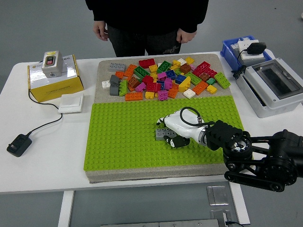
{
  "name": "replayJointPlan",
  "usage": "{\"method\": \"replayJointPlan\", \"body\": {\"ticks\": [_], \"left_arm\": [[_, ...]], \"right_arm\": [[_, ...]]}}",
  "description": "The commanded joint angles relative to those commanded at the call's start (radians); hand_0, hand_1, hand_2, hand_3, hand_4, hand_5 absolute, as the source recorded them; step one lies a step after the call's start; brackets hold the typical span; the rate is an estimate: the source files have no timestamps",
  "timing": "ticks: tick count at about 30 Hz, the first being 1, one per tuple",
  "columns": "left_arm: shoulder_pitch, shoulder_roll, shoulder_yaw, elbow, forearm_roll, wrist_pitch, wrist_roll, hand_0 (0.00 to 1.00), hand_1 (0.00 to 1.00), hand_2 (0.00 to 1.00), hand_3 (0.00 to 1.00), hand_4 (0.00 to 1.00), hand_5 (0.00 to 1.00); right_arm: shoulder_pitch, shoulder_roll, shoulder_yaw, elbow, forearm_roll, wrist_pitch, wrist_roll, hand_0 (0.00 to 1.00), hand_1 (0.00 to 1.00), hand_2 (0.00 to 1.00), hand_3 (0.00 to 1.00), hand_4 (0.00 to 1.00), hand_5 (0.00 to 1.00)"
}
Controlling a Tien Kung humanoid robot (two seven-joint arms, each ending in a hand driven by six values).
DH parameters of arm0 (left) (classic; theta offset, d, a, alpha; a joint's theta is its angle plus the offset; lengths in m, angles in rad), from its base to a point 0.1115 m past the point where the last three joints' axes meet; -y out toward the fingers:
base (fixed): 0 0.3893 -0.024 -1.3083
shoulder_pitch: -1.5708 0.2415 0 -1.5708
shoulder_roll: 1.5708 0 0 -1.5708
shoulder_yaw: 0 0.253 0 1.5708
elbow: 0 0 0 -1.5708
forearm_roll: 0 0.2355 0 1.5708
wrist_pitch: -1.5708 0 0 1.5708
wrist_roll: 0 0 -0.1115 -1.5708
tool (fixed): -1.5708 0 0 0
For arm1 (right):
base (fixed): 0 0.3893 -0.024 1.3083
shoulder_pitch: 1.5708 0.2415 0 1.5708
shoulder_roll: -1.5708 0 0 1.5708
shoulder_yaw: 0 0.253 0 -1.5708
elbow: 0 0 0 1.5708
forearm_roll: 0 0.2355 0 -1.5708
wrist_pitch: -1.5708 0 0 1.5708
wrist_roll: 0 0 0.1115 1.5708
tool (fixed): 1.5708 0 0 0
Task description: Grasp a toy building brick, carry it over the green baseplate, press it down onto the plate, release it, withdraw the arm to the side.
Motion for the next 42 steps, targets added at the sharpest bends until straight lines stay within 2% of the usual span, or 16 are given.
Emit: {"method": "replayJointPlan", "body": {"ticks": [4,9,10,14,16,19,20,22,25,26,32,33,35,42], "left_arm": [[-0.001,-0.001,0.000,0.000,0.001,0.001,-0.001,0.667,0.662,0.629,0.735,0.388,0.562],[0.001,-0.002,-0.001,0.000,0.001,0.001,0.000,0.667,0.659,0.625,0.732,0.381,0.562],[0.003,-0.003,-0.003,0.000,0.002,0.001,0.000,0.667,0.659,0.625,0.732,0.381,0.562],[0.008,-0.004,-0.008,0.000,0.006,0.002,0.003,0.667,0.658,0.621,0.728,0.376,0.564],[0.008,-0.003,-0.011,0.000,0.010,0.002,0.004,0.667,0.658,0.621,0.728,0.376,0.564],[0.006,-0.002,-0.012,0.000,0.012,0.002,0.003,0.667,0.658,0.621,0.728,0.376,0.564],[0.006,-0.002,-0.012,0.000,0.012,0.002,0.002,0.667,0.657,0.618,0.725,0.372,0.563],[0.005,-0.002,-0.011,0.000,0.011,0.001,0.002,0.667,0.657,0.618,0.725,0.372,0.563],[0.006,-0.002,-0.011,0.000,0.013,0.001,0.003,0.667,0.657,0.618,0.725,0.372,0.563],[0.006,-0.002,-0.010,0.000,0.013,0.001,0.003,0.667,0.656,0.615,0.722,0.366,0.561],[0.006,-0.001,-0.010,0.000,0.014,0.002,0.005,0.667,0.656,0.615,0.722,0.366,0.561],[0.007,-0.001,-0.010,0.000,0.014,0.002,0.005,0.667,0.654,0.614,0.722,0.363,0.562],[0.007,-0.001,-0.010,0.000,0.015,0.002,0.006,0.667,0.654,0.614,0.722,0.363,0.562],[0.008,0.000,-0.010,0.000,0.015,0.003,0.006,0.667,0.654,0.613,0.721,0.360,0.564]], "right_arm": [[-0.002,-0.006,0.012,0.011,0.002,0.003,-0.003,0.057,0.193,0.712,0.800,0.536,0.356],[-0.038,-0.052,0.098,0.089,0.020,0.034,-0.032,0.057,0.193,0.712,0.801,0.540,0.361],[-0.057,-0.075,0.131,0.121,0.016,0.060,-0.061,0.057,0.193,0.712,0.801,0.540,0.361],[-0.085,-0.122,0.209,0.204,0.036,0.141,-0.138,0.056,0.193,0.717,0.801,0.545,0.366],[-0.088,-0.140,0.242,0.257,0.077,0.193,-0.183,0.056,0.193,0.717,0.801,0.545,0.366],[-0.084,-0.149,0.261,0.316,0.130,0.246,-0.213,0.056,0.193,0.717,0.801,0.545,0.366],[-0.083,-0.149,0.263,0.326,0.139,0.253,-0.217,0.054,0.205,0.782,0.812,0.344,0.320],[-0.073,-0.142,0.263,0.344,0.160,0.269,-0.226,0.054,0.205,0.782,0.812,0.344,0.320],[-0.057,-0.125,0.248,0.342,0.174,0.276,-0.227,0.054,0.205,0.782,0.812,0.344,0.320],[-0.050,-0.115,0.240,0.334,0.178,0.275,-0.224,0.039,0.197,0.797,0.786,0.038,0.328],[-0.032,-0.076,0.223,0.286,0.168,0.269,-0.217,0.039,0.197,0.797,0.786,0.038,0.328],[-0.029,-0.071,0.217,0.276,0.167,0.269,-0.218,0.041,0.193,0.789,0.762,0.002,0.323],[-0.025,-0.061,0.205,0.254,0.167,0.272,-0.219,0.041,0.193,0.789,0.762,0.002,0.323],[-0.022,-0.042,0.185,0.216,0.178,0.284,-0.227,0.041,0.193,0.778,0.732,0.002,0.327]]}}
